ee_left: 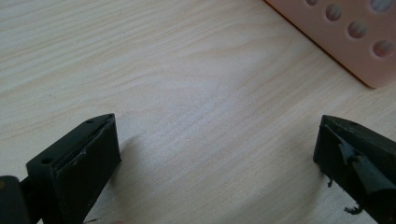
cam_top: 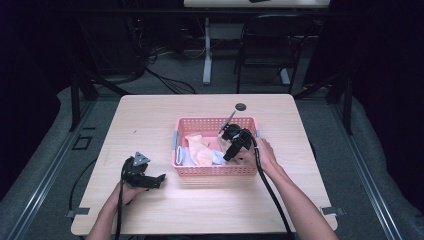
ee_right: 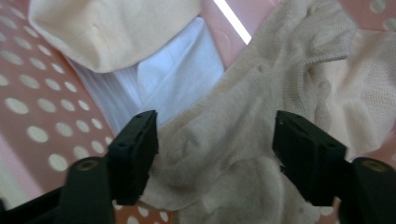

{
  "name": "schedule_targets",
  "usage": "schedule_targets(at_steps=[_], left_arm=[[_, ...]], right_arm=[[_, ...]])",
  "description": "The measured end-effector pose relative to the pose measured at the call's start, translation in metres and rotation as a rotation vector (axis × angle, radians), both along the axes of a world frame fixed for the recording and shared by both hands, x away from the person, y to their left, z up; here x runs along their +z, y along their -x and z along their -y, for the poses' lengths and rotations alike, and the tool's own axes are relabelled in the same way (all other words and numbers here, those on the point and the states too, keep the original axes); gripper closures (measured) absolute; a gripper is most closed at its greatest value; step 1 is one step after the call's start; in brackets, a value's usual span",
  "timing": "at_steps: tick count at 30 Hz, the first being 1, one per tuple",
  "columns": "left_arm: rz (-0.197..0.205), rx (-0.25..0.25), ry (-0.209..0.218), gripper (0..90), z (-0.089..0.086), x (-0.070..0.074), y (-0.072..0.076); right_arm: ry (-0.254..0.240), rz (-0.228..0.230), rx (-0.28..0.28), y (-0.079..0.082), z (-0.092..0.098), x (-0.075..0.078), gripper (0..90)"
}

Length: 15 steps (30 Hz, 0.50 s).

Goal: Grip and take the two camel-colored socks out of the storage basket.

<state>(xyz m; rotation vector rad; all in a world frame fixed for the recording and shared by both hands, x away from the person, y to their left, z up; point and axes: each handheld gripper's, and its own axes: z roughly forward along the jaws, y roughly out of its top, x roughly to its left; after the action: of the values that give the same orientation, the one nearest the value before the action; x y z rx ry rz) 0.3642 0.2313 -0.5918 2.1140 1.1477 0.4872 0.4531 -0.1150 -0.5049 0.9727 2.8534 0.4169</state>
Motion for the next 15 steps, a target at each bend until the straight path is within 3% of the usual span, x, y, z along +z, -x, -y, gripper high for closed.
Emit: schedule_targets(at_steps=[3,4,5,9,11,15], left_arm=[[0.000,0.000,0.000,0.2,0.000,0.000,0.000],[0.000,0.000,0.000,0.2,0.000,0.000,0.000],[0.000,0.000,0.000,0.2,0.000,0.000,0.000],[0.000,0.000,0.000,0.2,0.000,0.000,0.000],[0.000,0.000,0.000,0.2,0.000,0.000,0.000],[0.000,0.000,0.000,0.2,0.000,0.000,0.000]], right_arm=[[0.032,-0.012,-0.017,-0.004,-0.001,-0.007,45.9],[0.049,-0.009,-0.019,-0.004,-0.001,-0.009,58.0],[0.049,-0.009,-0.019,-0.004,-0.001,-0.009,58.0],[0.037,-0.008,-0.031,-0.005,0.001,-0.008,80.2],[0.017,-0.009,-0.039,-0.005,0.003,-0.006,85.0],[-0.005,0.007,-0.056,-0.002,0.010,0.001,86.3]])
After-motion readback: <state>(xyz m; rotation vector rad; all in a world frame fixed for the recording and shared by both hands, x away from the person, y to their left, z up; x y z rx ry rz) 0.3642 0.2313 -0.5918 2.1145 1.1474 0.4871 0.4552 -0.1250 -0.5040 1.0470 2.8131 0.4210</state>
